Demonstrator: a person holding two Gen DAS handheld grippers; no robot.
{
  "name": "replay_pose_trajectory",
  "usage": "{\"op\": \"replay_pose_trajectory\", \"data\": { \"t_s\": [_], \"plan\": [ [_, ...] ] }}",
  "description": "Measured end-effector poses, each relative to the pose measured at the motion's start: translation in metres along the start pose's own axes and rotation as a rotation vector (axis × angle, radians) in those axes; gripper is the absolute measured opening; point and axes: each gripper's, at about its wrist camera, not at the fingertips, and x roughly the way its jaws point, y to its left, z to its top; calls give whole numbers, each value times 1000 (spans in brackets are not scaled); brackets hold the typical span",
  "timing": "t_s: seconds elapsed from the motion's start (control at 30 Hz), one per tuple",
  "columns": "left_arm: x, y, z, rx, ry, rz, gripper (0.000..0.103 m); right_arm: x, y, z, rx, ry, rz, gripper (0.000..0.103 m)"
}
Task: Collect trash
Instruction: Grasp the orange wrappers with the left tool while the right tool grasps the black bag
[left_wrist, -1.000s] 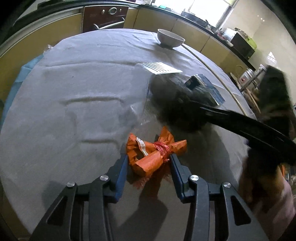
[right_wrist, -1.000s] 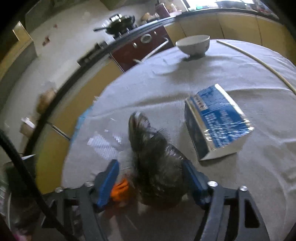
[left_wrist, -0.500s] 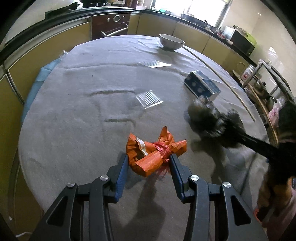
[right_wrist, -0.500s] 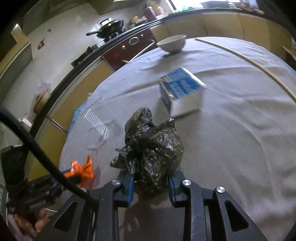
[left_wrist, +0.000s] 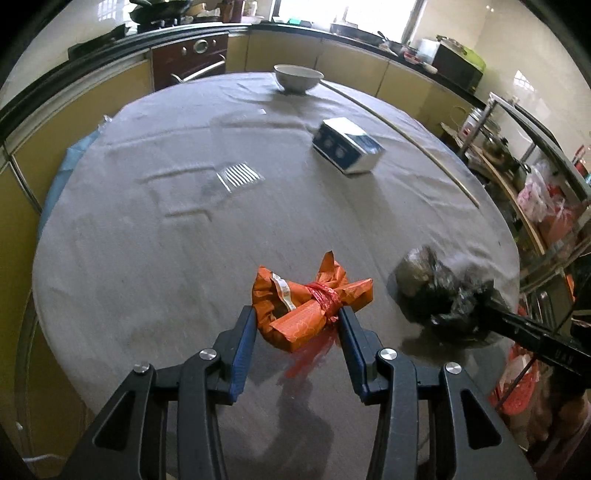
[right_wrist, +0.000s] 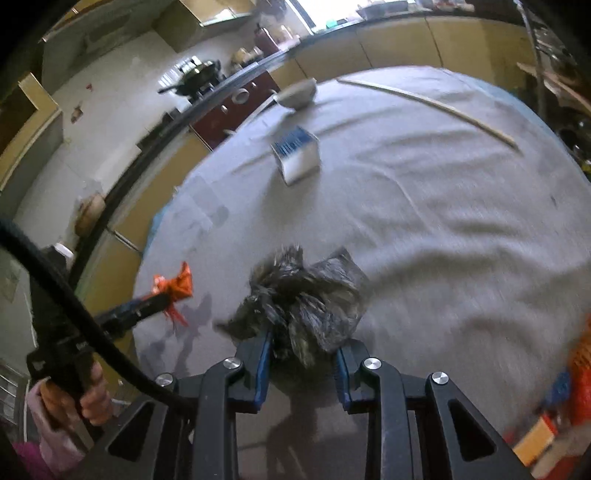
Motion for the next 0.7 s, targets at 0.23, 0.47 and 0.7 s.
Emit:
{"op": "replay_pose_trajectory", "data": {
  "t_s": [0.23, 0.47, 0.7],
  "plan": [
    [-2, -6, -21, 41, 37, -29, 50, -39, -9, -8, -31, -96, -31, 72],
    [-24, 5, -23, 50, -13, -55, 64, -20, 17, 20, -128, -114, -20, 72],
    [-22, -6, -22, 180, -50, -98, 79, 47, 34, 14, -239, 25, -77, 70]
  ]
}}
